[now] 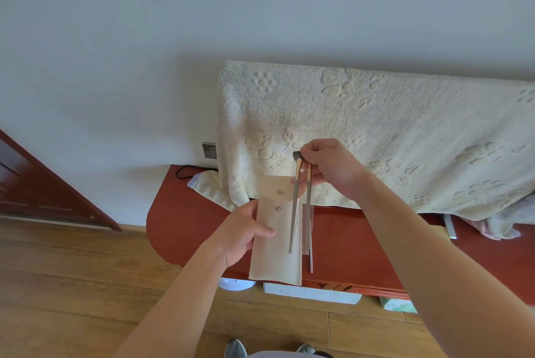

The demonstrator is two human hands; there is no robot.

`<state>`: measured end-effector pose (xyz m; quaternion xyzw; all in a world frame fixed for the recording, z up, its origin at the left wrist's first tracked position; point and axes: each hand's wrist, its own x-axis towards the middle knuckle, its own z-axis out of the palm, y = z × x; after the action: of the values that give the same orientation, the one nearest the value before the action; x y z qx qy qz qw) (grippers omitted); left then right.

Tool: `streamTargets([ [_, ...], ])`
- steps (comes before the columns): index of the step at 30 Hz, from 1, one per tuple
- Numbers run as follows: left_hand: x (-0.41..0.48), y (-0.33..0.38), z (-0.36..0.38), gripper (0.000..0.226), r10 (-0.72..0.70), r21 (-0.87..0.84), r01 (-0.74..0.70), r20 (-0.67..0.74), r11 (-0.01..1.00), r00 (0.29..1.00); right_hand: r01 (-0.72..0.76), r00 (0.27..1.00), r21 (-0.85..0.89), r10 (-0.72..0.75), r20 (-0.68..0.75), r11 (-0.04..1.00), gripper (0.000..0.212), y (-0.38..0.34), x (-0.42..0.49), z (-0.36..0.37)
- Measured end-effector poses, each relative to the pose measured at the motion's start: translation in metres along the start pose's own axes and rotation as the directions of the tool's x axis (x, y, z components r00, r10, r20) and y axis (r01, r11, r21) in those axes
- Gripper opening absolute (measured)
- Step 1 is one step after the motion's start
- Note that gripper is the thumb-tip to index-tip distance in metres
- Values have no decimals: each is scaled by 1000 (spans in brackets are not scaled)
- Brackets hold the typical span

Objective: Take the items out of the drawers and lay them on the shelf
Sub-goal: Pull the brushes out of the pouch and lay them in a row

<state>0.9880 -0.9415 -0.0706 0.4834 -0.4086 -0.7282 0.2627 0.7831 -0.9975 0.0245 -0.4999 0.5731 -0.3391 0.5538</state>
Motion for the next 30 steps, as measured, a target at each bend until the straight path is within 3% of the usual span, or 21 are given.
streamTargets([
  [8, 10, 8, -3, 74, 51, -126, -42, 75, 991, 996, -8, 1000, -42, 8, 6, 999, 22, 7, -2, 9],
  [11, 12, 10, -1, 63, 67, -190, -42, 125, 981, 990, -10, 1000, -53, 10, -3, 999, 22, 8, -2, 10],
  [14, 12, 14, 6, 49, 14, -236, -6, 33, 972, 999, -10, 1000, -51, 10, -3, 999, 22, 8, -1, 8],
  [20, 26, 12, 9, 34, 13, -154, -44, -194, 987, 981, 9, 998, -25, -11, -69, 1000, 19, 9, 1, -1],
  [30, 41, 5, 16, 26, 79, -58, -100, -286, 993, 955, -46, 989, -140, 26, -144, 989, 19, 44, 5, -9],
])
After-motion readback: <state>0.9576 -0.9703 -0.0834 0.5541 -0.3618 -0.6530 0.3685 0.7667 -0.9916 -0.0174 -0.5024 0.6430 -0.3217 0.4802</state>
